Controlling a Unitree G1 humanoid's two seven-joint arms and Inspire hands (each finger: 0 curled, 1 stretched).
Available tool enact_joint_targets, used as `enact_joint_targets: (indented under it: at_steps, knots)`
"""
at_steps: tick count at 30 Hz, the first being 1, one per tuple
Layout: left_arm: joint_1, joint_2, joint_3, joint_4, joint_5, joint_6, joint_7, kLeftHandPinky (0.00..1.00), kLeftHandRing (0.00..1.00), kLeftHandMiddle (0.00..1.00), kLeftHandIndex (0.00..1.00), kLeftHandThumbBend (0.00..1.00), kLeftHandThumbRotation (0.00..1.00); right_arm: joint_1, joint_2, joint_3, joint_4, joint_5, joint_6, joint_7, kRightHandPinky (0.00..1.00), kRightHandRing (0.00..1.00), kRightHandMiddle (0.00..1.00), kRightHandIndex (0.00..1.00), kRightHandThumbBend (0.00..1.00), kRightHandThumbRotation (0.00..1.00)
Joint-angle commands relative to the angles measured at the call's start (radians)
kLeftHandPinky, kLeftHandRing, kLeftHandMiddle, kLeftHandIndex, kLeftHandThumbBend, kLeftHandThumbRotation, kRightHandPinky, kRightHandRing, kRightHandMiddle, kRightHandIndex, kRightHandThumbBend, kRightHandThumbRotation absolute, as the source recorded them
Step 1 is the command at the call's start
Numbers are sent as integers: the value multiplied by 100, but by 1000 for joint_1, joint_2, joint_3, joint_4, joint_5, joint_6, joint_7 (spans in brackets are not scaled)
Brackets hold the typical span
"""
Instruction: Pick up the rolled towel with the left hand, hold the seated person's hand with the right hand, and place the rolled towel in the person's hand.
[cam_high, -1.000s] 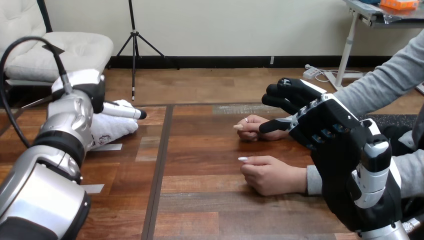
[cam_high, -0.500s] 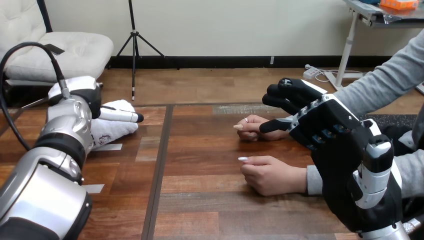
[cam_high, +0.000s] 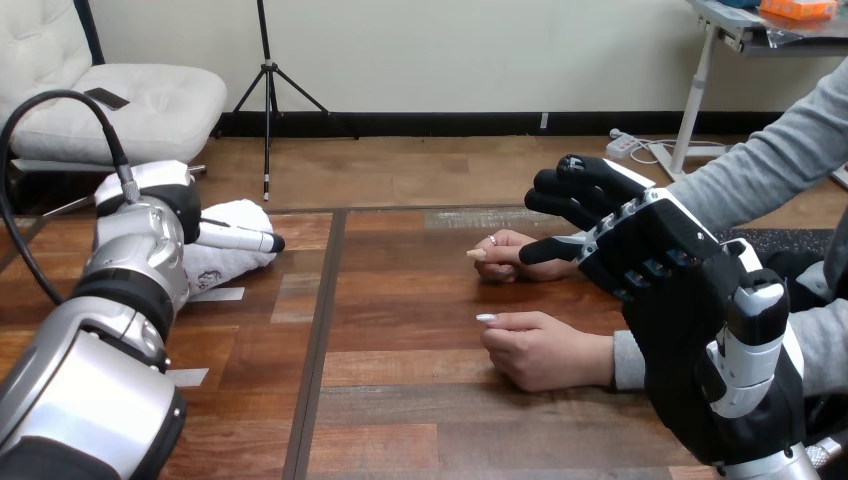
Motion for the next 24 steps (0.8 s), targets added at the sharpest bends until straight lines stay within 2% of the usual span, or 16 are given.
enact_joint_targets:
  at_steps: [1,24]
  knots:
    - [-15,-9,-15,-2,12,2,1,100,100,100,100,97,79,-23,0,-9,-24,7,-12,0,67,83,82,80,86,96]
    - [9,-12,-16,0,8,12,6,100,100,100,100,98,81,-12,1,-10,-31,6,-21,2,68,83,82,79,86,96]
